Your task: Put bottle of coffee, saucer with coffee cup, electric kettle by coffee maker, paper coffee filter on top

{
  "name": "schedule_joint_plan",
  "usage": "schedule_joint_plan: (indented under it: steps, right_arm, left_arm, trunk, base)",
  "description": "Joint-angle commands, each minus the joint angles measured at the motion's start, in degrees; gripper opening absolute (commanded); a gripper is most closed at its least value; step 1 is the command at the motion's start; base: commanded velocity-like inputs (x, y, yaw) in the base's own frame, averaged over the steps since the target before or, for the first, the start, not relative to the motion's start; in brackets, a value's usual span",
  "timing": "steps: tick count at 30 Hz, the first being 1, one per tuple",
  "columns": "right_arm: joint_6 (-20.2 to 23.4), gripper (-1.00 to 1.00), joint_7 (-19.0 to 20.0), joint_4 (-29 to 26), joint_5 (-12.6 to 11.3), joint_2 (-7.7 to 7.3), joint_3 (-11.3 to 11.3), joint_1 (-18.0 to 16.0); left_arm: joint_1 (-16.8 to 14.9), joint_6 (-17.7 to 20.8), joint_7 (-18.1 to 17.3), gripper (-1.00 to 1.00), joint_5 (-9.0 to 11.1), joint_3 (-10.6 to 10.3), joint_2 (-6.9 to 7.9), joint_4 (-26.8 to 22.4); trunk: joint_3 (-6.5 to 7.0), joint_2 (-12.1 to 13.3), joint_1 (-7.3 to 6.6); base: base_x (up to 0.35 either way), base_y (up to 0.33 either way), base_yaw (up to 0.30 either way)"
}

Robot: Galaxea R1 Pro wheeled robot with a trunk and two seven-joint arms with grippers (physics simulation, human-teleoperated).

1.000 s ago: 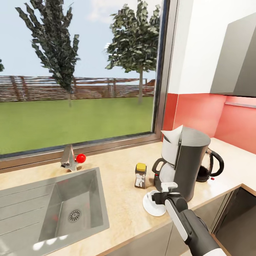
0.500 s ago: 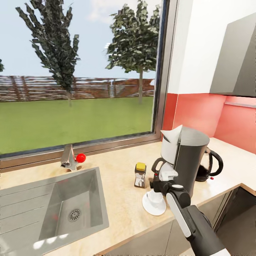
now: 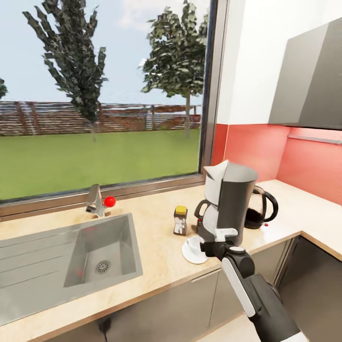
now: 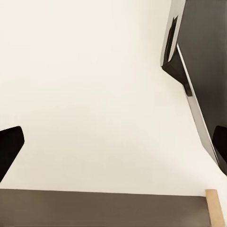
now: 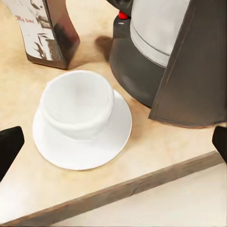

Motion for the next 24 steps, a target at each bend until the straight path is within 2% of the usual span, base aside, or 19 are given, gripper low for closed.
schedule_joint_plan:
  steps: [1, 11, 13, 14, 17, 18, 20, 24]
  right_arm:
    - [0.1, 1.0, -0.6, 0.0, -0.6, -0.05, 0.1, 0.0]
    - [0.0, 1.0, -0.5, 0.2, -0.6, -0.28, 0.3, 0.0]
    - [-0.2, 1.0, -0.4, 3.1, -0.4, -0.42, 0.3, 0.1]
    - [-0.7, 1.0, -0.3, 7.2, -0.5, -0.41, 0.3, 0.5]
    - [-3.0, 1.0, -0.2, 12.9, -0.6, -0.35, 0.3, 0.8]
    - [-4.8, 1.0, -0.2, 15.0, -0.6, -0.37, 0.3, 0.8]
    - [-11.4, 1.0, -0.2, 21.7, -0.5, -0.36, 0.4, 0.9]
    - [-18.5, 1.0, -0.1, 31.7, -0.5, -0.17, 0.5, 0.9]
  left_arm:
    - [0.0, -0.3, 0.1, 1.0, 0.5, -0.4, -0.01, 0.1]
    - [0.0, -0.4, 0.1, 1.0, 0.6, -0.5, -0.07, 0.0]
    - [-0.2, -0.4, 0.1, 1.0, 0.5, -0.5, -0.07, -0.1]
    - [-0.2, -0.5, 0.1, 1.0, 0.6, -0.5, -0.09, -1.2]
    - [-0.3, -0.4, 0.1, 1.0, 0.6, -0.4, -0.13, -3.6]
    - [-0.3, -0.4, 0.1, 1.0, 0.6, -0.4, -0.23, -4.3]
    - [-0.3, -0.4, 0.0, 1.0, 0.4, -0.6, -0.78, -5.4]
    - [-0.4, -0.5, -0.4, 1.0, 0.2, -0.7, -1.24, -6.4]
  trunk:
    - [-0.01, 0.0, -0.01]
    - [-0.01, 0.0, -0.01]
    - [-0.01, 0.0, -0.01]
    - [-0.01, 0.0, -0.01]
    - [-0.01, 0.0, -0.01]
    - [-0.01, 0.0, -0.01]
    - [-0.01, 0.0, -0.01]
    - [-0.01, 0.0, -0.01]
  base:
    - [-0.321, -0.004, 0.0]
    - [-0.331, -0.001, 0.0]
    - [-0.102, 0.0, 0.0]
    - [-0.037, 0.0, 0.0]
    - [-0.017, 0.0, 0.0]
    - [-0.008, 0.0, 0.0]
    - [-0.002, 0.0, 0.0]
    - [0.0, 0.0, 0.0]
